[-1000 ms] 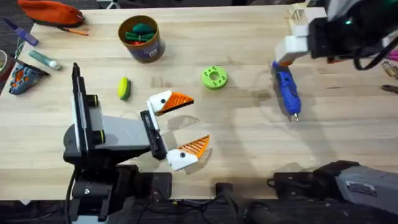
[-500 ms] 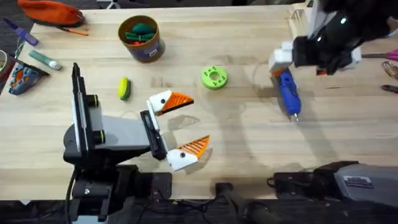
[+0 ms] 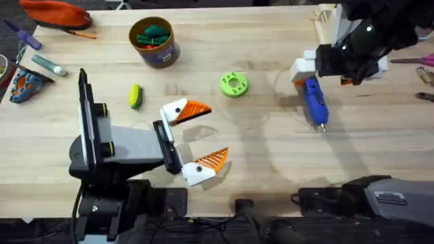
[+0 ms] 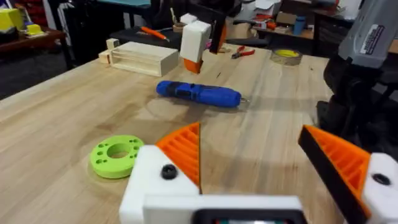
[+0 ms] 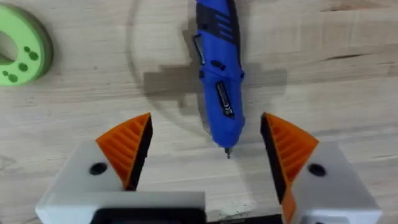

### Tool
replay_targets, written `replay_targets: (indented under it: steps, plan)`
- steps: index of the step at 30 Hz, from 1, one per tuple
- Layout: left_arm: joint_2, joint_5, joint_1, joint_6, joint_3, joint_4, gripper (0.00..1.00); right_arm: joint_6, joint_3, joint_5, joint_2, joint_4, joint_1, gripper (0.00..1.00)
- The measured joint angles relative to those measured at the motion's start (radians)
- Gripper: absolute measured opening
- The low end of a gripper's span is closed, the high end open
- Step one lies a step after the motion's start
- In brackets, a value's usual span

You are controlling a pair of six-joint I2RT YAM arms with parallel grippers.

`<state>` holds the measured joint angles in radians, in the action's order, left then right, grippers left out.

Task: Pick up the gripper from the table and insert it into the empty holder that is missing its gripper. Then pick up a screw, insert it into the mounting hole, and use the screwdriver to tighten it. Finally, clean up the table by picking up the vegetable and placing it into the bucket.

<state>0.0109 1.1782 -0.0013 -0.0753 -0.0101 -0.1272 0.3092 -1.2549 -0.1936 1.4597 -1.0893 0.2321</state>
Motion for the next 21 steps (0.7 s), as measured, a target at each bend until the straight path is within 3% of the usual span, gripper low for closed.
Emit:
replay_targets:
  steps: [10, 13, 15, 19, 21]
  plan:
    - [0.000, 0.000, 0.000, 0.000, 0.000, 0.000, 0.989, -0.003, 0.000, 0.000, 0.000, 0.000, 0.000, 0.987]
    - [0.000, 0.000, 0.000, -0.001, 0.000, 0.000, 0.776, -0.003, 0.000, 0.000, 0.000, 0.000, 0.000, 0.987]
    - [0.000, 0.000, 0.000, -0.001, 0.000, 0.000, 0.516, -0.003, 0.000, 0.000, 0.000, 0.000, 0.000, 0.986]
    - [0.000, 0.000, 0.000, -0.006, 0.000, 0.000, 0.096, -0.003, 0.000, 0.000, 0.000, 0.000, 0.000, 0.986]
    - [0.000, 0.000, 0.000, -0.010, 0.000, 0.000, 0.015, -0.003, 0.000, 0.000, 0.000, 0.000, 0.000, 0.984]
